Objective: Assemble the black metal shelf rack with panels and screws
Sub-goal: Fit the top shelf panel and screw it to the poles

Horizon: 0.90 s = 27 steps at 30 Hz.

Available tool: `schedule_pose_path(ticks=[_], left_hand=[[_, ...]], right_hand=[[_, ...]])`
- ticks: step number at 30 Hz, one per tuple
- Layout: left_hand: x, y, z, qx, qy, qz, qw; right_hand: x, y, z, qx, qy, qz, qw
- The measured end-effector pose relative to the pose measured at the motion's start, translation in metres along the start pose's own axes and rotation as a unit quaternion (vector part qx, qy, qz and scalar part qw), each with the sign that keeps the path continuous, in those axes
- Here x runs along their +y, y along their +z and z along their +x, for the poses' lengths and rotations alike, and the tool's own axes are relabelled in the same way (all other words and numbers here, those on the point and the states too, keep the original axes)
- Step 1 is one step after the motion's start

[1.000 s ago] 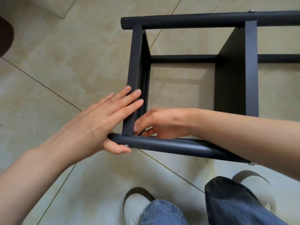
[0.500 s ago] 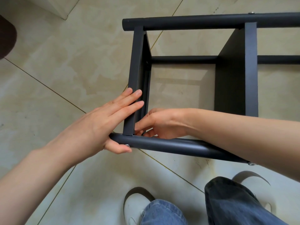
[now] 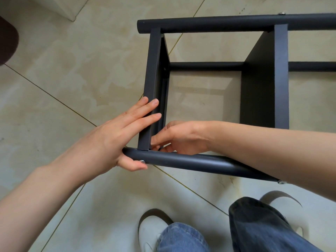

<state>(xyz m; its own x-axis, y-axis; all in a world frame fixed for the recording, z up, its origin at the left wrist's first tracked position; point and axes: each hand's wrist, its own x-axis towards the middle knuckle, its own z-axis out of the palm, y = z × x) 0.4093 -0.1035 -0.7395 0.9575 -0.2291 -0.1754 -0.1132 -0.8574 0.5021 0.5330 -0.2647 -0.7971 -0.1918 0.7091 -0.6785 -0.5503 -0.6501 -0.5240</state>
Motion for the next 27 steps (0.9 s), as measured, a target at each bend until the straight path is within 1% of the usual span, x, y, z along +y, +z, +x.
schedule_pose_path(ticks=[3, 6, 10, 12, 13, 15, 16, 17, 19, 21, 22, 23, 25, 26, 27], left_hand=[[-0.002, 0.003, 0.0, 0.001, 0.004, 0.016, 1.0], [0.001, 0.004, -0.002, 0.008, 0.002, 0.055, 0.998], [0.015, 0.01, -0.004, 0.043, -0.004, 0.078, 0.996], [0.023, 0.016, -0.006, 0.059, -0.012, 0.081, 0.995], [0.027, 0.019, -0.009, 0.068, -0.021, 0.082, 0.994], [0.032, 0.023, -0.015, 0.093, -0.049, 0.075, 0.992], [0.035, 0.024, -0.018, 0.109, -0.07, 0.069, 0.989], [0.036, 0.025, -0.02, 0.121, -0.098, 0.064, 0.986], [0.039, 0.024, -0.023, 0.126, -0.192, 0.036, 0.973], [0.041, 0.027, -0.026, 0.14, -0.285, -0.02, 0.948], [0.043, 0.029, -0.026, 0.16, -0.323, -0.076, 0.93], [0.044, 0.032, -0.028, 0.187, -0.356, -0.148, 0.904], [0.051, 0.038, -0.03, 0.233, -0.408, -0.3, 0.83], [0.057, 0.041, -0.03, 0.26, -0.417, -0.387, 0.78], [0.062, 0.044, -0.03, 0.295, -0.411, -0.474, 0.72]], right_hand=[[-0.001, 0.002, 0.001, 0.03, -0.007, -0.038, 0.999], [-0.006, 0.0, -0.007, 0.061, -0.029, -0.099, 0.993], [-0.015, -0.009, -0.034, 0.124, -0.045, -0.209, 0.969], [-0.014, -0.008, -0.05, 0.119, -0.027, -0.25, 0.961], [-0.011, -0.005, -0.058, 0.121, -0.018, -0.288, 0.95], [-0.003, 0.001, -0.072, 0.14, -0.024, -0.391, 0.909], [0.001, 0.005, -0.078, 0.142, -0.035, -0.414, 0.899], [0.005, 0.009, -0.083, 0.137, -0.04, -0.407, 0.902], [0.009, 0.016, -0.092, 0.134, -0.049, -0.384, 0.912], [0.011, 0.02, -0.095, 0.159, -0.065, -0.408, 0.897], [0.012, 0.021, -0.097, 0.173, -0.077, -0.422, 0.886], [0.011, 0.022, -0.098, 0.184, -0.089, -0.435, 0.877], [0.012, 0.025, -0.101, 0.198, -0.11, -0.456, 0.861], [0.013, 0.026, -0.103, 0.204, -0.12, -0.466, 0.853], [0.015, 0.028, -0.103, 0.21, -0.128, -0.474, 0.845]])
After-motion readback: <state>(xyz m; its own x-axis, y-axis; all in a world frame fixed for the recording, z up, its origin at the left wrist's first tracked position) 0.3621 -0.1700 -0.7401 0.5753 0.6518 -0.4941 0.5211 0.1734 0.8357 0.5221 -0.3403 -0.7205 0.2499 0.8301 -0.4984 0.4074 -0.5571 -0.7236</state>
